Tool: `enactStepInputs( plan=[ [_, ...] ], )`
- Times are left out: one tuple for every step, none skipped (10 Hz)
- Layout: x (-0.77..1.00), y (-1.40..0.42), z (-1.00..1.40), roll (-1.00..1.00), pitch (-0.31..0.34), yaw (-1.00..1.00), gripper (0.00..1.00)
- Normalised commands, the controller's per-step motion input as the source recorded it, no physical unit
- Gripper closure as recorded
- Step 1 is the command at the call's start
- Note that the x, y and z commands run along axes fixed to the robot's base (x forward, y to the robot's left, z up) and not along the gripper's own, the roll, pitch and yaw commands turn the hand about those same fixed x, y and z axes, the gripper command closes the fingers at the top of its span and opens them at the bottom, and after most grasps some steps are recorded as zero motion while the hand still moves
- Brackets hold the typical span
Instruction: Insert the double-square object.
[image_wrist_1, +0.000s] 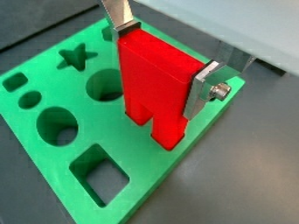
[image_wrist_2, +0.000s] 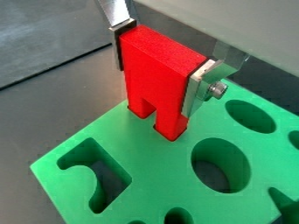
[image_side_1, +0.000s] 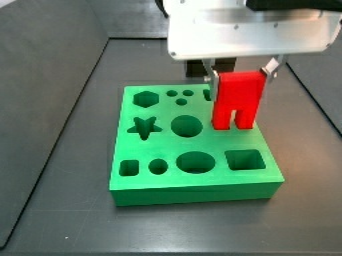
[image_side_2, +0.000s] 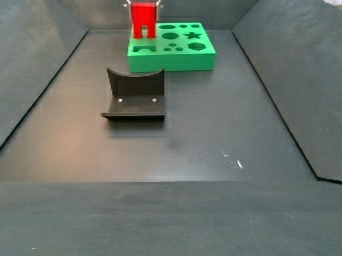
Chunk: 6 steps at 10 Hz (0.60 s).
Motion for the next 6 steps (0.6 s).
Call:
enactStepInputs(
  plan=[
    [0.38,-0.42,-0.14,0.04,0.049,-0.30,1.00],
    [0.25,-0.32,-0.14,0.01,0.024,-0.26,1.00],
    [0.17,-0.15,-0.18,0.01,0.013,-0.19,1.00],
    [0.12,-0.07,-0.28,0.05,0.000,-0.17,1.00],
    [0.05,-0.04,-0.32,0.13,0.000,-0.14,1.00],
    [0.04,-0.04,-0.34,0.16,0.000,-0.13,1.00]
  ],
)
